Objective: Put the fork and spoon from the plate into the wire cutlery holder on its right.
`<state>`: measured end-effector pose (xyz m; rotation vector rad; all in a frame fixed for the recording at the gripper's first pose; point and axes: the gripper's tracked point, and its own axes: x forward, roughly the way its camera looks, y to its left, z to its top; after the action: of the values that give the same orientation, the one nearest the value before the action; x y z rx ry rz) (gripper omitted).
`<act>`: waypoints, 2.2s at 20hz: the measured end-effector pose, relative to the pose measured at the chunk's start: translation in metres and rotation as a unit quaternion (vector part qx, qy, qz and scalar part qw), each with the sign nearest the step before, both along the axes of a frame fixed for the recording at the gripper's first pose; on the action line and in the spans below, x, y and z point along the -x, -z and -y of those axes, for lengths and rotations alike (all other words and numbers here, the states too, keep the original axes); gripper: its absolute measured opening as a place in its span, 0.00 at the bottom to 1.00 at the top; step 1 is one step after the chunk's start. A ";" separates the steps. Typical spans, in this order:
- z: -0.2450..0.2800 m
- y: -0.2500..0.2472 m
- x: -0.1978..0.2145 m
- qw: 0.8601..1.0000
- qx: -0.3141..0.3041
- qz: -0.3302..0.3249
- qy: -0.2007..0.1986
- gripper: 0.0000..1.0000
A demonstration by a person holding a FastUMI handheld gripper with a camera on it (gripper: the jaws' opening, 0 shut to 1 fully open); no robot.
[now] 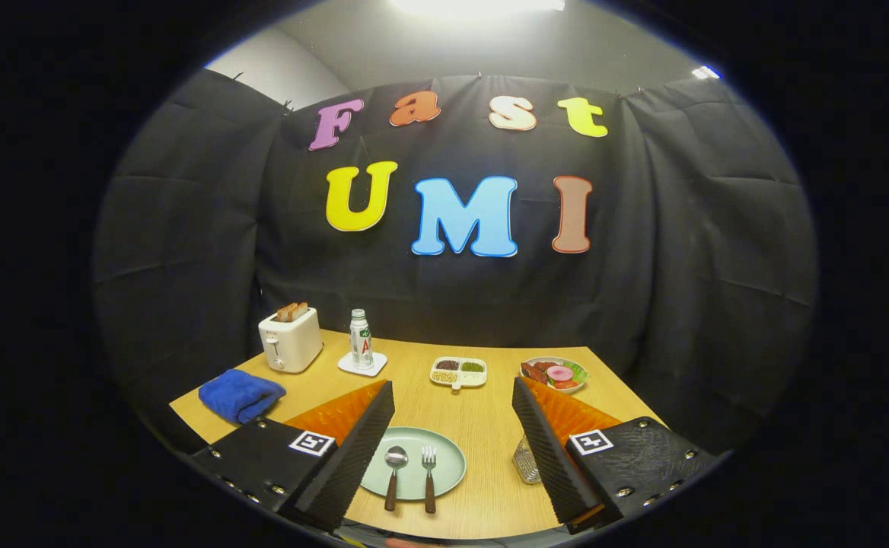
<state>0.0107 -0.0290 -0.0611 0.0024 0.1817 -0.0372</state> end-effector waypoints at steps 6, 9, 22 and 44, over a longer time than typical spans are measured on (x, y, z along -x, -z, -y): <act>-0.004 0.033 0.000 0.999 0.001 -0.049 -0.011 0.97; -0.005 0.055 -0.001 0.996 -0.004 -0.084 -0.013 0.96; -0.006 0.154 0.005 0.971 0.011 -0.239 -0.030 0.97; -0.004 0.259 -0.007 0.926 0.073 -0.360 -0.084 0.84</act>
<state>0.0179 -0.0248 -0.3204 -0.1790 0.9162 0.1231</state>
